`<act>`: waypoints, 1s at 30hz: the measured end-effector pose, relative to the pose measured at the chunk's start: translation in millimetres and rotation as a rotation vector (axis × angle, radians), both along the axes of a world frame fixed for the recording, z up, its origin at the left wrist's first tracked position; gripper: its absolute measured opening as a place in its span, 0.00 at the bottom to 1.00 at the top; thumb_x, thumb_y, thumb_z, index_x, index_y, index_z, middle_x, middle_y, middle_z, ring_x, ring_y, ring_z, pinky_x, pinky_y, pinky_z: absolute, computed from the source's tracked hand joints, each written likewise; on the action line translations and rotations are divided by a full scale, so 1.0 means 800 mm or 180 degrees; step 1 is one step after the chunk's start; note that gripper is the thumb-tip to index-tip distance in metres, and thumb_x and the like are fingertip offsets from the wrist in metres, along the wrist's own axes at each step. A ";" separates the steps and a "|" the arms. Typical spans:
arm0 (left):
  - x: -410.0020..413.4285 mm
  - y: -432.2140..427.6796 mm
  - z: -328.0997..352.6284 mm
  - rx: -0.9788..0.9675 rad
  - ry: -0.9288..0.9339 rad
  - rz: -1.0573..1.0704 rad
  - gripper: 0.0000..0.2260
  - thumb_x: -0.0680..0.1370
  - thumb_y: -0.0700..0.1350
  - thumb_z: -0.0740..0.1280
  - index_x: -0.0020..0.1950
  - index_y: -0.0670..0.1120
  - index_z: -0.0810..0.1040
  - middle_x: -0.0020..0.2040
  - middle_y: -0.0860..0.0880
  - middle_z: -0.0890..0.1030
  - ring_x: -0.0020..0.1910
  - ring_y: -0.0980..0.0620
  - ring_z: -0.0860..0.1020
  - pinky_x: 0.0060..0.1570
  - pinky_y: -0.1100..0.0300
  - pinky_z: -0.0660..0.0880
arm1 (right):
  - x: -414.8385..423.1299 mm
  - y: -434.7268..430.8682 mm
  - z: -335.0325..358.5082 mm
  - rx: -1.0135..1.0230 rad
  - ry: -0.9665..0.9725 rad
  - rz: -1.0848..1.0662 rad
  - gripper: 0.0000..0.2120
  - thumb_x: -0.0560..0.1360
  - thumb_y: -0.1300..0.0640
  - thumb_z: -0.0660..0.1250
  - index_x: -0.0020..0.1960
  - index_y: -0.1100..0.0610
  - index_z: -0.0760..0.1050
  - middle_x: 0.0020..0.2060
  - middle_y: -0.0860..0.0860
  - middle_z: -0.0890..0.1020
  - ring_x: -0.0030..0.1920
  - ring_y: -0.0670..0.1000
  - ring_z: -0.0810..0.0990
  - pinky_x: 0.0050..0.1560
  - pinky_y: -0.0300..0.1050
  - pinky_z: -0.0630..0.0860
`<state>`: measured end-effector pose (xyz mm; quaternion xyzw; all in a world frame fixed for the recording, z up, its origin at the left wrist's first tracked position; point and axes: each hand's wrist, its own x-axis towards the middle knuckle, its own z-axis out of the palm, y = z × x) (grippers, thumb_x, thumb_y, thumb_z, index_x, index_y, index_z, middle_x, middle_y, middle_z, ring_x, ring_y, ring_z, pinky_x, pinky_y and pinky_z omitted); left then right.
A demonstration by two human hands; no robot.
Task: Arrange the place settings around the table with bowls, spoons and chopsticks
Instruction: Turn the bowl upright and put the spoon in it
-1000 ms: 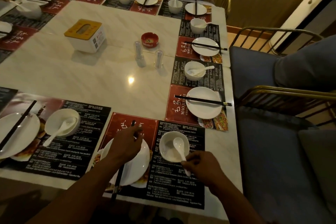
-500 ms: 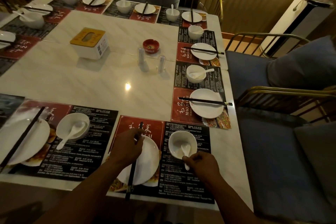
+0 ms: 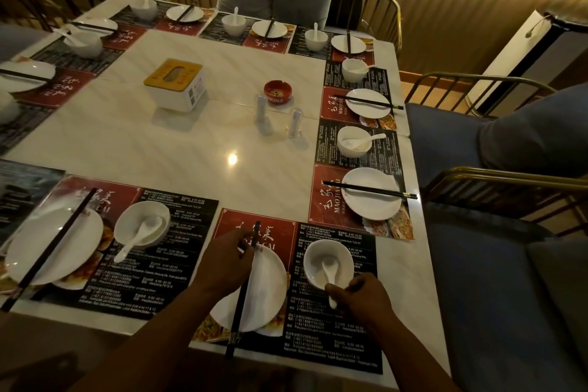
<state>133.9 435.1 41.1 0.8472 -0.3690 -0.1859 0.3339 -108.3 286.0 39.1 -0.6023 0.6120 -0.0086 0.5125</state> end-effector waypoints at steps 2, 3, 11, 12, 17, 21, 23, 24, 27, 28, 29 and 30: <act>-0.002 -0.002 -0.001 -0.0007 0.0058 0.0027 0.12 0.78 0.43 0.70 0.62 0.50 0.79 0.47 0.55 0.80 0.42 0.58 0.81 0.42 0.65 0.78 | 0.000 -0.002 0.000 0.0085 -0.0037 0.0013 0.24 0.66 0.49 0.81 0.50 0.59 0.72 0.37 0.55 0.85 0.31 0.53 0.85 0.35 0.49 0.83; -0.003 -0.004 -0.001 -0.0009 0.0076 0.0035 0.12 0.78 0.43 0.70 0.62 0.50 0.79 0.48 0.55 0.80 0.43 0.58 0.81 0.41 0.66 0.78 | 0.000 -0.004 0.001 0.0130 -0.0075 -0.0020 0.23 0.67 0.49 0.80 0.50 0.60 0.72 0.39 0.56 0.84 0.31 0.53 0.86 0.35 0.51 0.84; -0.004 -0.016 0.001 0.0040 0.0027 0.0115 0.14 0.78 0.44 0.70 0.63 0.50 0.78 0.50 0.53 0.82 0.44 0.58 0.81 0.44 0.64 0.79 | 0.002 -0.034 -0.008 -0.0501 0.0272 0.0412 0.10 0.77 0.48 0.69 0.52 0.49 0.71 0.45 0.49 0.81 0.41 0.51 0.83 0.43 0.51 0.83; -0.003 -0.018 0.002 0.0038 0.0031 0.0138 0.15 0.78 0.44 0.70 0.64 0.49 0.78 0.50 0.53 0.82 0.45 0.58 0.81 0.43 0.66 0.77 | 0.002 -0.038 -0.011 -0.0542 0.0314 0.0519 0.07 0.77 0.49 0.69 0.50 0.49 0.71 0.46 0.49 0.81 0.42 0.51 0.83 0.45 0.51 0.82; 0.007 -0.023 0.006 0.0060 -0.0052 0.0235 0.14 0.78 0.45 0.69 0.65 0.49 0.77 0.53 0.50 0.83 0.45 0.58 0.80 0.44 0.68 0.76 | -0.001 -0.051 -0.018 -0.0564 0.0464 0.0828 0.05 0.77 0.52 0.67 0.50 0.48 0.72 0.47 0.47 0.80 0.43 0.47 0.80 0.44 0.49 0.81; 0.027 -0.025 0.008 0.0066 -0.0111 0.0398 0.15 0.79 0.45 0.68 0.65 0.47 0.77 0.51 0.49 0.83 0.43 0.58 0.79 0.43 0.68 0.75 | 0.011 -0.078 -0.002 -0.0786 0.0554 0.1006 0.07 0.77 0.50 0.68 0.52 0.49 0.73 0.45 0.47 0.80 0.44 0.46 0.79 0.41 0.43 0.75; 0.043 -0.029 0.008 0.0067 -0.0058 0.0443 0.16 0.79 0.45 0.69 0.66 0.47 0.76 0.53 0.49 0.83 0.43 0.60 0.79 0.42 0.68 0.76 | 0.033 -0.093 0.015 -0.1114 0.0394 0.1043 0.04 0.78 0.53 0.68 0.51 0.50 0.74 0.45 0.48 0.81 0.45 0.48 0.80 0.42 0.43 0.74; 0.052 -0.033 0.009 0.0062 -0.0014 0.0491 0.16 0.78 0.46 0.69 0.67 0.47 0.76 0.53 0.49 0.83 0.42 0.61 0.79 0.42 0.68 0.77 | 0.049 -0.100 0.025 -0.1249 0.0294 0.1095 0.02 0.78 0.54 0.67 0.50 0.50 0.74 0.44 0.48 0.81 0.45 0.48 0.80 0.42 0.42 0.73; 0.089 -0.052 0.013 0.0071 0.0116 0.0618 0.17 0.78 0.45 0.69 0.67 0.50 0.76 0.48 0.53 0.81 0.41 0.61 0.79 0.41 0.64 0.78 | 0.120 -0.116 0.055 -0.1517 0.0021 0.1346 0.03 0.78 0.55 0.67 0.47 0.49 0.74 0.42 0.46 0.80 0.43 0.46 0.79 0.41 0.41 0.73; 0.104 -0.060 0.015 0.0060 0.0098 0.0599 0.16 0.78 0.45 0.69 0.66 0.50 0.77 0.46 0.54 0.80 0.41 0.60 0.79 0.42 0.64 0.78 | 0.147 -0.119 0.064 -0.1540 -0.0071 0.1419 0.03 0.78 0.55 0.67 0.47 0.49 0.75 0.41 0.45 0.80 0.42 0.45 0.79 0.40 0.39 0.72; 0.120 -0.067 0.015 0.0034 0.0026 0.0557 0.16 0.77 0.45 0.70 0.66 0.50 0.77 0.46 0.54 0.80 0.42 0.59 0.79 0.43 0.62 0.78 | 0.175 -0.121 0.070 -0.1528 -0.0157 0.1475 0.02 0.78 0.56 0.67 0.48 0.49 0.76 0.41 0.44 0.80 0.42 0.43 0.79 0.39 0.37 0.71; 0.137 -0.074 0.014 0.0000 -0.0058 0.0504 0.16 0.77 0.45 0.70 0.65 0.49 0.78 0.46 0.54 0.81 0.43 0.57 0.79 0.46 0.59 0.79 | 0.204 -0.122 0.074 -0.1519 -0.0242 0.1523 0.01 0.78 0.56 0.67 0.48 0.50 0.76 0.41 0.44 0.80 0.42 0.42 0.79 0.38 0.34 0.70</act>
